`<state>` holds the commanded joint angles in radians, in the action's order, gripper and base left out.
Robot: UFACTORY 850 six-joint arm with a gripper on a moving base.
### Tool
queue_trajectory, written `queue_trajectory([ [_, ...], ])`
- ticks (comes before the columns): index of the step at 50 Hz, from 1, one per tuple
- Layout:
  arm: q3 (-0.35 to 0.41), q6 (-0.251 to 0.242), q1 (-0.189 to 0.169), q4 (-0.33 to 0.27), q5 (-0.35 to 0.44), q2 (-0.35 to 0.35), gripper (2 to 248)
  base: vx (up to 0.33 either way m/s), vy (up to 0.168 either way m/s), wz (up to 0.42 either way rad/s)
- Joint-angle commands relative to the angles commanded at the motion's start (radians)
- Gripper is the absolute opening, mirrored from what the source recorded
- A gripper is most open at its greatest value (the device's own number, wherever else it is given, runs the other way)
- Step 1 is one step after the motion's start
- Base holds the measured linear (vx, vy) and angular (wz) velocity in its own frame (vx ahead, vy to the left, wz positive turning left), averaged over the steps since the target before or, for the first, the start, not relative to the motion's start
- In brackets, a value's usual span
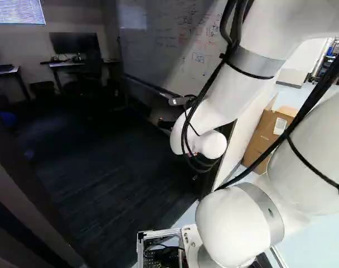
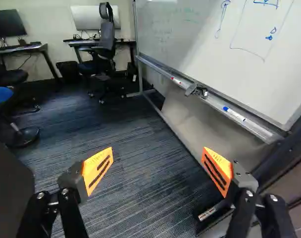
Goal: Open the door and move inside
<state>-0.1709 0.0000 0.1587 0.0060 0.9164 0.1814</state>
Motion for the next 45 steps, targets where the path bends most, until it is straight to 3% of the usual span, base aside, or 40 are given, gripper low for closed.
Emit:
queue_trajectory([
  [45, 0.0, 0.0, 0.0, 0.0, 0.0, 0.0, 247, 0.087, 0.045, 0.223],
])
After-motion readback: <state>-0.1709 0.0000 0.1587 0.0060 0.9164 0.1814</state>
